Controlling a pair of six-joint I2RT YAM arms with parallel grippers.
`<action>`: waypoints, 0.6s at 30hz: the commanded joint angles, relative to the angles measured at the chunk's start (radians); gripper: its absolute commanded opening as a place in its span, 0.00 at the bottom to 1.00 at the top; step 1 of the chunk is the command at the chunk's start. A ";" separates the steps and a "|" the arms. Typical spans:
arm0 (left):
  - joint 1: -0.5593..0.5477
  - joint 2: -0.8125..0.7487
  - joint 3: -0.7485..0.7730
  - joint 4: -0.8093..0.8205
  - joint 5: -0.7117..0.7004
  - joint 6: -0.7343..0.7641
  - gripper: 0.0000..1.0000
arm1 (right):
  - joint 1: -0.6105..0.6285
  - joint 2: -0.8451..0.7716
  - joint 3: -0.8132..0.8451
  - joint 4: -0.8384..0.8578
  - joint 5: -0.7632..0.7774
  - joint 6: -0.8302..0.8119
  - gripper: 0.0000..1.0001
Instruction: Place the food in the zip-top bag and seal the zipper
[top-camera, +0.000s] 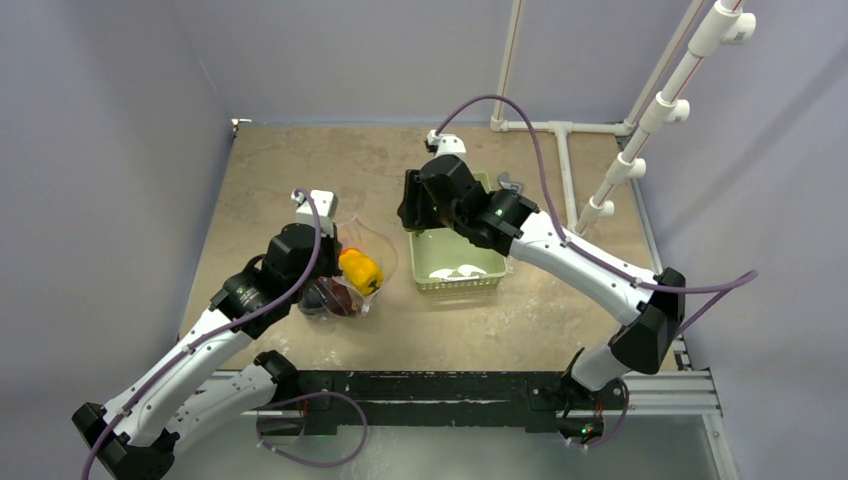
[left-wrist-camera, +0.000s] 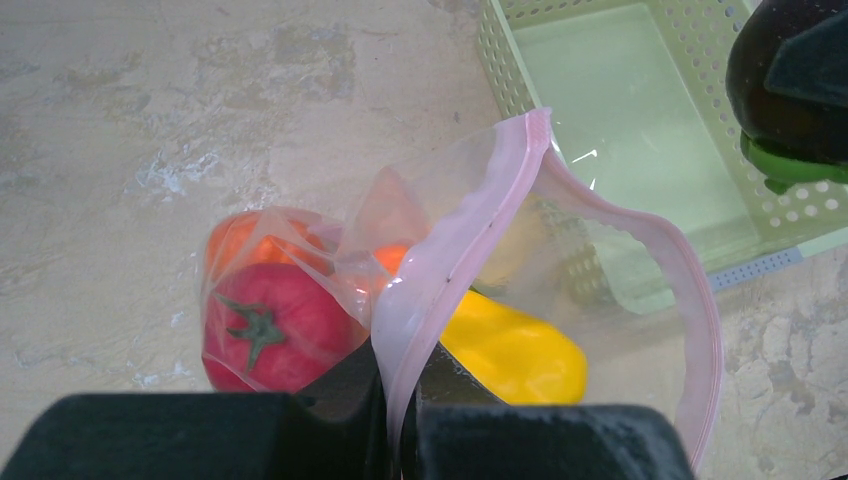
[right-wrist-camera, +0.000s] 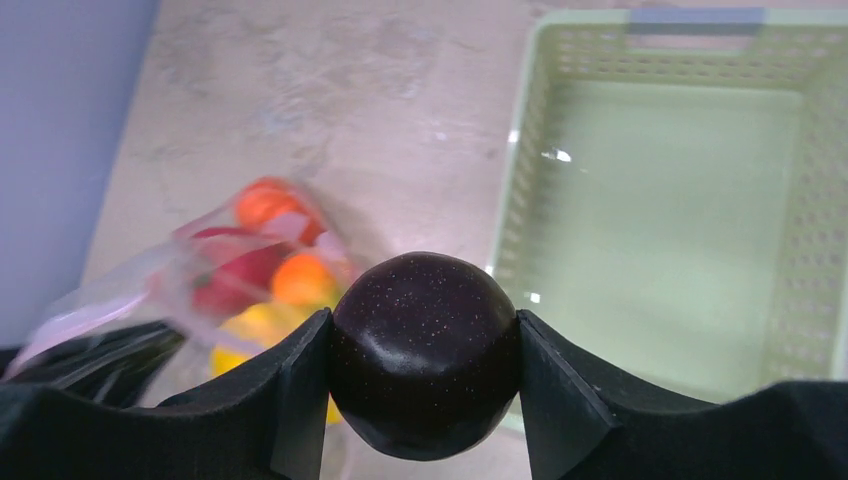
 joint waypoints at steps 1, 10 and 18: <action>0.003 -0.008 -0.002 0.027 -0.005 0.007 0.00 | 0.067 -0.012 0.090 0.050 -0.033 -0.044 0.25; 0.004 -0.019 -0.002 0.028 -0.008 0.007 0.00 | 0.155 -0.009 0.098 0.155 -0.174 -0.117 0.26; 0.004 -0.030 -0.002 0.030 -0.009 0.008 0.00 | 0.198 0.066 0.087 0.177 -0.209 -0.128 0.27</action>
